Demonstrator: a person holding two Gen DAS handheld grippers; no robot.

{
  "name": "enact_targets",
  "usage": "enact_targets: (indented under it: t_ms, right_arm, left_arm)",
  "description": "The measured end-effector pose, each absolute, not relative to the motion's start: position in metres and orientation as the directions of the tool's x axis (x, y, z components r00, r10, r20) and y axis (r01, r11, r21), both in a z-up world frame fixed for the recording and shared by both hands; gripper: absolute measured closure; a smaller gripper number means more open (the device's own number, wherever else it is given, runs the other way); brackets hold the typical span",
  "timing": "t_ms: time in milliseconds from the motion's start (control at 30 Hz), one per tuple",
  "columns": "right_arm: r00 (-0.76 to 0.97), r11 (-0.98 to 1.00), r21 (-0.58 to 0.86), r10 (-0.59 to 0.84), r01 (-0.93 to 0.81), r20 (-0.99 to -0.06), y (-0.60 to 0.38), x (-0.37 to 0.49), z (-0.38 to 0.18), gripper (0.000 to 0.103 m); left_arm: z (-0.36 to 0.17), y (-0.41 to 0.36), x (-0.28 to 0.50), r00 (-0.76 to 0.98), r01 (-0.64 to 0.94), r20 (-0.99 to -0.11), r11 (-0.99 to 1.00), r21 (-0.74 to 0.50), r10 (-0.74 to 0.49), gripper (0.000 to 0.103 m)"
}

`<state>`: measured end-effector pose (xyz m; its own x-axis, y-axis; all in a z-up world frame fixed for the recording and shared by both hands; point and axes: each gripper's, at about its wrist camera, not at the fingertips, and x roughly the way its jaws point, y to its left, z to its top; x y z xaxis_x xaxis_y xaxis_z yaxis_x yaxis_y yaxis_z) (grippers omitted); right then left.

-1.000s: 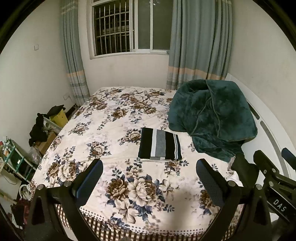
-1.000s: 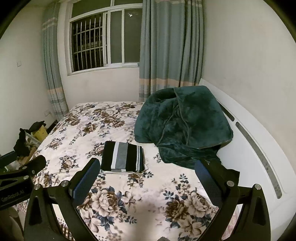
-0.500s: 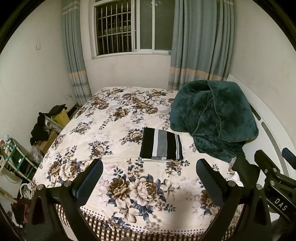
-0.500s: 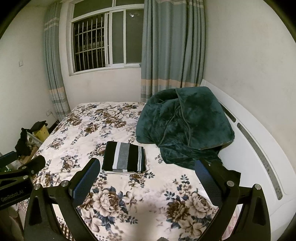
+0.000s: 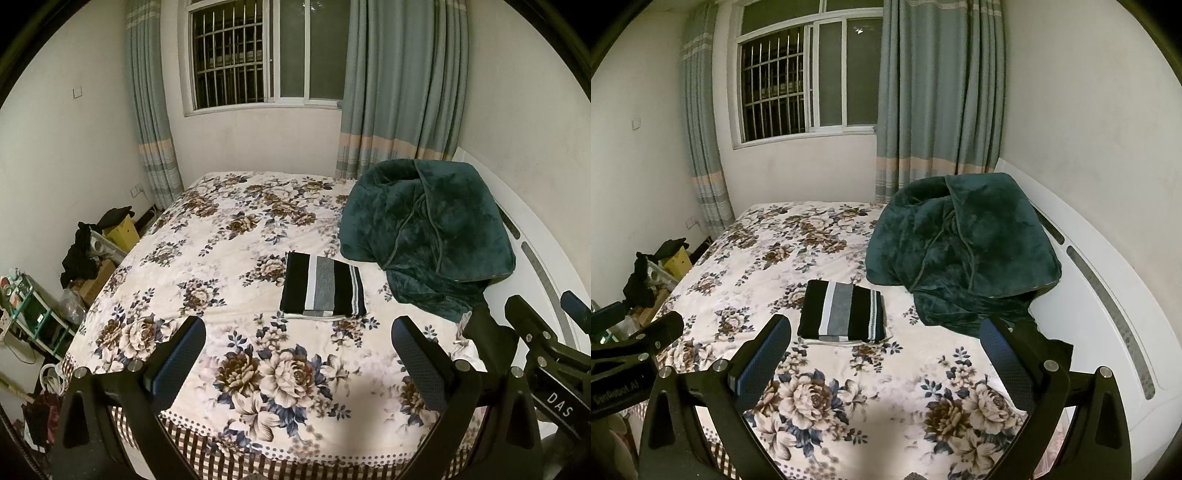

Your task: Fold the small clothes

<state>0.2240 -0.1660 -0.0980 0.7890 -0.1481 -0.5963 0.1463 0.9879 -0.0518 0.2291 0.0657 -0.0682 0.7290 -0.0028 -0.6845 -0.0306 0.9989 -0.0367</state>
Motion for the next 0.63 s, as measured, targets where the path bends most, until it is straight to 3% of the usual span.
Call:
enact_targets:
  t_ms: [633]
  right_arm:
    - [0.791,0.989,-0.049,-0.139,0.137,-0.595,-0.159,0.224,-0.098,0.000]
  left_arm:
    - [-0.064,0.074,0.218,0.743,-0.045,-0.669,0.999,-0.028,0.015,0.000]
